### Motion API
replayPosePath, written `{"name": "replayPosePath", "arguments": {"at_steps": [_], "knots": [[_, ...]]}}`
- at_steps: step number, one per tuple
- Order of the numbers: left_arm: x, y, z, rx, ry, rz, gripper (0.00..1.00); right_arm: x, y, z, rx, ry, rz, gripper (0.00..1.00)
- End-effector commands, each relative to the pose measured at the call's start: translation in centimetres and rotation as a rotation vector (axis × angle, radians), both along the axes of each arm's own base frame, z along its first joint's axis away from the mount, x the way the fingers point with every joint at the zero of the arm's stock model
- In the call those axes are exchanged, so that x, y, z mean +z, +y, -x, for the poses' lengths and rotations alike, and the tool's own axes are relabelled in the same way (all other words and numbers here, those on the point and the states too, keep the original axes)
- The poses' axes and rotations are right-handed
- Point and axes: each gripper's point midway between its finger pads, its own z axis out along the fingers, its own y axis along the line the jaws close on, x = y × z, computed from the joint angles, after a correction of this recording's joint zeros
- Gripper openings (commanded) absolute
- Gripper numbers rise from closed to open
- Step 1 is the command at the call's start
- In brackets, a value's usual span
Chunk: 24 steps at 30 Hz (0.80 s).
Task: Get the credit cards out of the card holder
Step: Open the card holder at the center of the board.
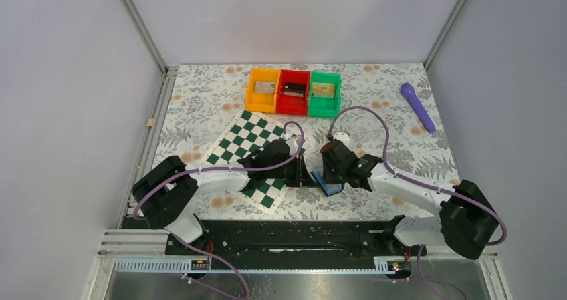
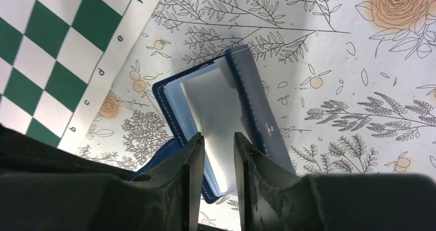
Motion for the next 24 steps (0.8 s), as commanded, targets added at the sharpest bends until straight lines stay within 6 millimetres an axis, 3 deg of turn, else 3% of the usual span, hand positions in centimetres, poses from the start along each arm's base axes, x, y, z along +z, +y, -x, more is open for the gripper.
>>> {"name": "replayPosePath", "arguments": {"at_steps": [1, 9, 17, 21, 24], "knots": [[2.0, -0.5, -0.2, -0.013, -0.039, 0.075, 0.00, -0.2, 0.1, -0.6, 0.026, -0.015, 0.047, 0.36], [1.5, 0.0, -0.1, -0.011, -0.042, 0.055, 0.00, -1.4, -1.9, -0.5, 0.007, -0.010, 0.152, 0.47], [-0.5, 1.7, -0.2, 0.010, -0.053, -0.037, 0.00, -1.5, -6.0, -0.3, -0.140, -0.008, 0.299, 0.38], [-1.0, 2.1, -0.1, 0.008, -0.049, -0.043, 0.00, -1.6, -6.8, 0.0, -0.162, 0.012, 0.287, 0.37], [-0.9, 2.0, -0.1, -0.003, -0.057, -0.040, 0.00, -0.3, -6.2, 0.3, -0.130, 0.011, 0.232, 0.37]]}}
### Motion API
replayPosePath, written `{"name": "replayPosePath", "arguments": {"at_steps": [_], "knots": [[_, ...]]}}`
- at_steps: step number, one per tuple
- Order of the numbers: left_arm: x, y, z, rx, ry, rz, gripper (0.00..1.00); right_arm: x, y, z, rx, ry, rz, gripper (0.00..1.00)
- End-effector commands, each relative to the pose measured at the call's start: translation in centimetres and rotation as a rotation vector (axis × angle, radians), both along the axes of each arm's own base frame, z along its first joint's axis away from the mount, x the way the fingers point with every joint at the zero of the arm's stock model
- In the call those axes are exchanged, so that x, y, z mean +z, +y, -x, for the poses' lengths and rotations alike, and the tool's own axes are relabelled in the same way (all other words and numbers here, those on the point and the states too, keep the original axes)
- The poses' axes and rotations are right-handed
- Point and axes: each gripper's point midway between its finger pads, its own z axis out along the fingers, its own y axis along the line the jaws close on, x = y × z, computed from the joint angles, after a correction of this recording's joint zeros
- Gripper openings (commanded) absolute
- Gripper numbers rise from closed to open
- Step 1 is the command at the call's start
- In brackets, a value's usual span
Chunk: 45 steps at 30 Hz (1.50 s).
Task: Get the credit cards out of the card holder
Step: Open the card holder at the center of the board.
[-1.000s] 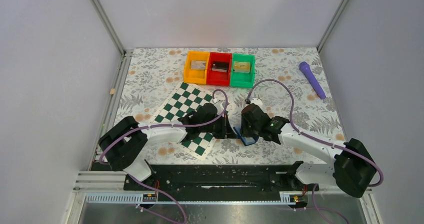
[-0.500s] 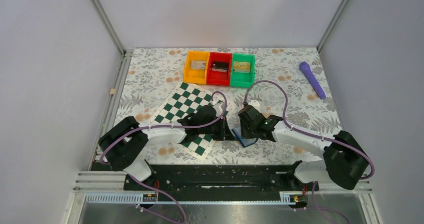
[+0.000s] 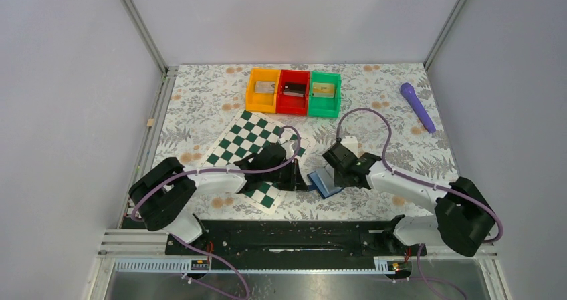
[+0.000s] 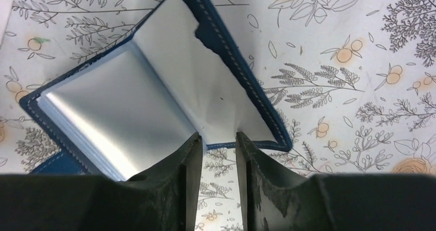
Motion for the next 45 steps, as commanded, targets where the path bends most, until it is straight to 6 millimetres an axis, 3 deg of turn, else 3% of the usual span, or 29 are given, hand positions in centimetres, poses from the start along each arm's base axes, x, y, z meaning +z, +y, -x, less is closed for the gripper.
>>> {"name": "replayPosePath", "arguments": {"at_steps": [1, 4, 7, 12, 17, 21, 24, 30, 35, 39, 42, 45], "knots": [[1.3, -0.2, -0.7, -0.011, -0.063, 0.029, 0.00, 2.7, 0.1, -0.1, -0.009, -0.046, -0.070, 0.37], [1.2, -0.4, -0.9, -0.016, -0.060, 0.026, 0.00, 4.9, 3.0, 0.2, 0.087, -0.082, -0.251, 0.44], [1.1, -0.6, -0.8, -0.024, -0.050, 0.027, 0.00, 6.5, 5.4, 0.2, 0.200, -0.136, -0.379, 0.62], [0.9, -0.6, -0.9, -0.023, -0.048, 0.024, 0.00, 5.9, 6.7, 0.2, 0.264, -0.121, -0.385, 0.70], [0.7, -0.5, -1.0, -0.017, -0.042, 0.022, 0.00, 6.5, 9.6, 0.9, 0.314, -0.121, -0.462, 0.66], [0.7, -0.6, -1.0, -0.014, -0.042, 0.030, 0.00, 7.1, 11.2, 1.4, 0.329, -0.122, -0.517, 0.55], [0.8, -0.7, -0.9, -0.017, -0.041, 0.032, 0.00, 7.1, 11.2, 1.3, 0.304, -0.138, -0.517, 0.47], [0.9, -0.7, -0.9, -0.018, -0.042, 0.036, 0.00, 8.4, 10.8, 1.1, 0.288, -0.196, -0.544, 0.47], [1.7, -0.7, -0.9, -0.014, -0.053, 0.060, 0.00, 6.6, 11.8, 2.4, 0.339, -0.123, -0.530, 0.35], [4.3, -1.0, -0.8, -0.026, -0.096, 0.128, 0.00, 5.6, 11.0, 2.9, 0.306, -0.118, -0.494, 0.32], [6.7, -1.1, -0.9, -0.041, -0.148, 0.164, 0.00, 6.4, 9.1, 2.3, 0.224, -0.176, -0.469, 0.32], [7.6, -1.2, -0.8, -0.071, -0.174, 0.167, 0.00, 7.7, 7.5, 1.8, 0.173, -0.248, -0.458, 0.33]]}}
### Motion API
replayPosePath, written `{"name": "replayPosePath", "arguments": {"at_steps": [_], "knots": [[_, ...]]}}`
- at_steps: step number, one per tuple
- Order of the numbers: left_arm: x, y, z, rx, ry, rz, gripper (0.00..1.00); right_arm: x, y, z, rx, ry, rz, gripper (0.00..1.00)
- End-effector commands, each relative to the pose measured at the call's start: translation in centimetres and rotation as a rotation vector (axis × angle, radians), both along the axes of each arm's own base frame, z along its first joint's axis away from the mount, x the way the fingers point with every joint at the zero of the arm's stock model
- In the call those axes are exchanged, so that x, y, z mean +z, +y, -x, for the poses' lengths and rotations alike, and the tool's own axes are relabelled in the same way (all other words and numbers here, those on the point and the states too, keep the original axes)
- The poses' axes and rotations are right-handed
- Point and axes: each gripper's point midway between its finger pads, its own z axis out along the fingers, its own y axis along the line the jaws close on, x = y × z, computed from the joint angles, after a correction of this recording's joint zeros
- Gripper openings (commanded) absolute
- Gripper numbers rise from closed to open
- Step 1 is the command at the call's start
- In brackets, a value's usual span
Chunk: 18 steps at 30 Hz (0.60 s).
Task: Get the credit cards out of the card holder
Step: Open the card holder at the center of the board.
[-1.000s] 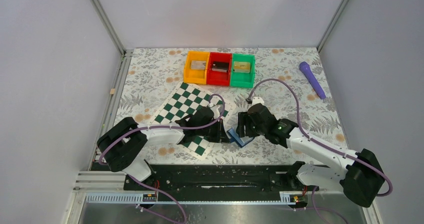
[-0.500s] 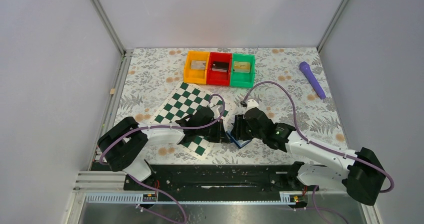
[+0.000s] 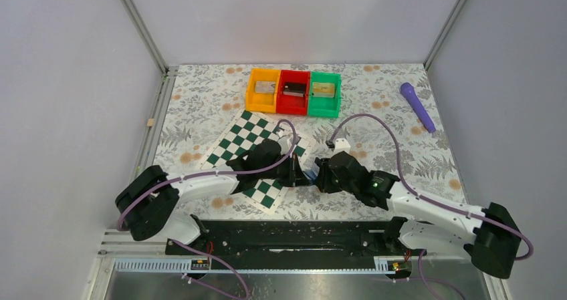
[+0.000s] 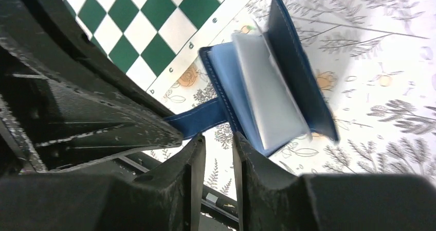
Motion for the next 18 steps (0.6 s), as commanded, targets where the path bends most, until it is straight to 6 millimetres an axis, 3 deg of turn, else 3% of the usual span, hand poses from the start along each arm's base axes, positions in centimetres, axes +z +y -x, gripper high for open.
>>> {"name": "replayPosePath", "arguments": {"at_steps": [1, 5, 11, 18], "knots": [[4.4, -1.2, -0.6, -0.059, -0.111, 0.090, 0.00, 2.4, -2.4, -1.4, -0.133, -0.110, -0.006, 0.34], [3.2, -0.9, -0.4, -0.073, -0.099, 0.063, 0.00, 2.1, -3.1, -1.7, -0.108, -0.141, 0.057, 0.41], [2.2, -0.5, 0.1, -0.077, -0.085, 0.054, 0.00, 2.4, -1.5, -2.3, -0.003, -0.111, 0.081, 0.50], [0.7, 0.9, 0.9, -0.078, -0.078, 0.006, 0.00, 3.2, -3.3, -4.4, -0.029, -0.082, 0.092, 0.54]]}}
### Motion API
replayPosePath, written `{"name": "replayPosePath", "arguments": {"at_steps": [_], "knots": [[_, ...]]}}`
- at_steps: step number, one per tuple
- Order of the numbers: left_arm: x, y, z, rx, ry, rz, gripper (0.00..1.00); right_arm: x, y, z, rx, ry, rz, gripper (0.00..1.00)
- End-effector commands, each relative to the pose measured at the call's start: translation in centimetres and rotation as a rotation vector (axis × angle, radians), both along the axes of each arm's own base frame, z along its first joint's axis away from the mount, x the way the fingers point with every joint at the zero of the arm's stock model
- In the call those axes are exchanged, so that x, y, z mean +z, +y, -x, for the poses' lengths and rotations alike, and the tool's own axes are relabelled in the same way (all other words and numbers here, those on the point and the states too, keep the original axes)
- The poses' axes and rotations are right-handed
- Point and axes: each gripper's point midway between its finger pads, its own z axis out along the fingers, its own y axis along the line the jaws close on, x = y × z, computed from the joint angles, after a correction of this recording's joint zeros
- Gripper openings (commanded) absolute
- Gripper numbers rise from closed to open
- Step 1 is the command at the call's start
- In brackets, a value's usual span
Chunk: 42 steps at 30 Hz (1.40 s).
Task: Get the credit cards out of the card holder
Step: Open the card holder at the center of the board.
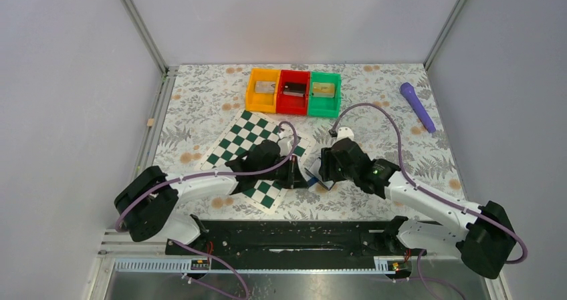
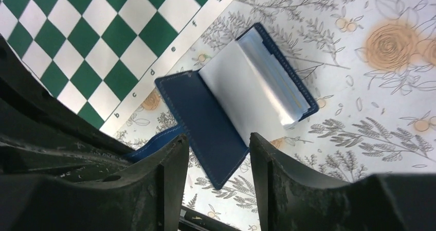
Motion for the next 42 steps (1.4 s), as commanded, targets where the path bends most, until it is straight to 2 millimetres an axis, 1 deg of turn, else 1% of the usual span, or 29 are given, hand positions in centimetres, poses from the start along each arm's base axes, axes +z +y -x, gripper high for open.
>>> {"name": "replayPosePath", "arguments": {"at_steps": [1, 3, 8, 9, 12, 15, 17, 19, 21, 22, 24, 25, 26, 28, 30, 34, 37, 42], "knots": [[-0.5, 1.0, 0.7, -0.020, -0.020, -0.011, 0.00, 2.3, -0.7, -1.6, 0.012, -0.025, -0.028, 0.54], [-1.0, 1.6, 0.9, -0.016, -0.017, -0.030, 0.00, 2.2, -1.1, -2.0, 0.016, -0.012, -0.029, 0.55], [-2.0, 2.9, 1.0, 0.016, -0.026, -0.073, 0.00, 0.7, -1.5, -2.5, 0.031, 0.071, -0.008, 0.56], [-2.2, 3.1, 1.0, 0.020, -0.027, -0.080, 0.00, 0.5, -1.2, -2.3, 0.046, 0.090, -0.020, 0.56], [-2.6, 3.5, 1.1, 0.031, -0.025, -0.091, 0.00, 0.0, -0.9, -2.5, 0.055, 0.122, -0.019, 0.57], [-3.0, 3.6, 1.2, 0.035, -0.017, -0.102, 0.00, -0.6, -0.2, -2.4, 0.083, 0.169, -0.034, 0.56], [-3.1, 3.7, 1.2, 0.035, -0.016, -0.103, 0.00, -1.4, -0.1, -2.1, 0.091, 0.200, -0.031, 0.56], [-3.3, 3.8, 1.0, 0.044, -0.020, -0.114, 0.00, -2.3, -0.2, -1.8, 0.085, 0.222, -0.018, 0.56], [-3.7, 4.3, 0.7, 0.062, -0.027, -0.141, 0.00, -2.9, -0.8, -1.8, 0.063, 0.229, 0.002, 0.59], [-4.0, 4.6, 0.6, 0.074, -0.028, -0.162, 0.00, -3.0, -0.9, -1.7, 0.055, 0.229, 0.002, 0.61], [-4.7, 5.4, 0.0, 0.108, -0.025, -0.218, 0.00, -2.4, -0.6, -1.4, 0.051, 0.222, -0.049, 0.63], [-4.8, 5.5, -0.1, 0.110, -0.027, -0.227, 0.00, -1.8, -0.3, -1.2, 0.055, 0.205, -0.090, 0.63], [-4.8, 5.6, -0.2, 0.111, -0.033, -0.229, 0.00, -0.6, -0.1, -1.2, 0.051, 0.170, -0.131, 0.63], [-4.9, 6.0, -0.2, 0.115, -0.032, -0.248, 0.00, 0.4, -0.4, -1.2, 0.021, 0.129, -0.168, 0.63], [-4.7, 6.2, -0.3, 0.124, -0.041, -0.252, 0.00, 0.5, -1.0, -1.4, -0.005, 0.110, -0.170, 0.62], [-4.5, 6.3, -0.7, 0.137, -0.048, -0.249, 0.00, -1.0, -2.3, -2.0, -0.037, 0.145, -0.135, 0.58], [-4.7, 6.3, -0.8, 0.137, -0.042, -0.254, 0.00, -1.8, -1.9, -2.4, -0.012, 0.185, -0.119, 0.53], [-4.6, 6.3, -0.9, 0.139, -0.042, -0.257, 0.00, -3.2, -0.6, -2.0, 0.046, 0.278, -0.126, 0.48]]}}
